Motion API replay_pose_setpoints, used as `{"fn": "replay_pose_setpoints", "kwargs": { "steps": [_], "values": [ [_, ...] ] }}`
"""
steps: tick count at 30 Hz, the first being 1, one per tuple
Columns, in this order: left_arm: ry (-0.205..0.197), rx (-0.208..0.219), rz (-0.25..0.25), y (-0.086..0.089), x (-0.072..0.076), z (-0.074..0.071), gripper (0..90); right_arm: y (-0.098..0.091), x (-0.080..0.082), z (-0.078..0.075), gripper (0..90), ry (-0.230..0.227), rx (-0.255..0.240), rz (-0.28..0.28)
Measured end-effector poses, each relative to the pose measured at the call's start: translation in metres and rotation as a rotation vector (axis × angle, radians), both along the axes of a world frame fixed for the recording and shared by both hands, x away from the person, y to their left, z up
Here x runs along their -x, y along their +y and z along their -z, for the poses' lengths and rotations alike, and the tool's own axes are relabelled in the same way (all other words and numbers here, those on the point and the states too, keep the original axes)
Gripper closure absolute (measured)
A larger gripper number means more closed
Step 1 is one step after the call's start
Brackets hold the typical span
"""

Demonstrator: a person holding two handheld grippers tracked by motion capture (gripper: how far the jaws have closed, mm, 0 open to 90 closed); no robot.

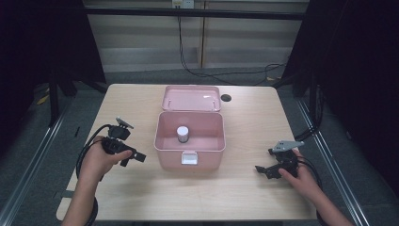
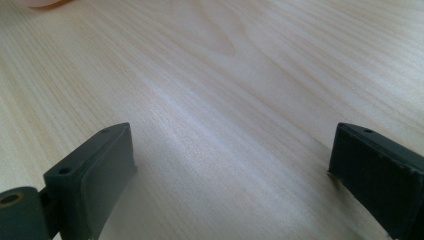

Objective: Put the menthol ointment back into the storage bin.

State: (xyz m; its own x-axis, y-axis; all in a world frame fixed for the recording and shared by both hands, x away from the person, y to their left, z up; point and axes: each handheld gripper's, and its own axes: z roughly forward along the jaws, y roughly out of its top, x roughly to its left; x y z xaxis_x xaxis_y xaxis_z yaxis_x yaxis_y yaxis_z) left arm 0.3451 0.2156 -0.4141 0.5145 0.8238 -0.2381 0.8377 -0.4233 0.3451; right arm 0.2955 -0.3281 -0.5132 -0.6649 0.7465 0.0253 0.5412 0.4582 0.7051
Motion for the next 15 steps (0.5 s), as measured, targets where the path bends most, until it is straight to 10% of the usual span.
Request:
{"fn": "replay_pose_setpoints", "kwargs": {
  "steps": [15],
  "values": [
    [0.0, 0.028, -0.037, 0.009, 0.009, 0.02, 21.9, 0.0, 0.0, 0.0, 3.9, 0.0, 0.0, 0.0]
  ]
}}
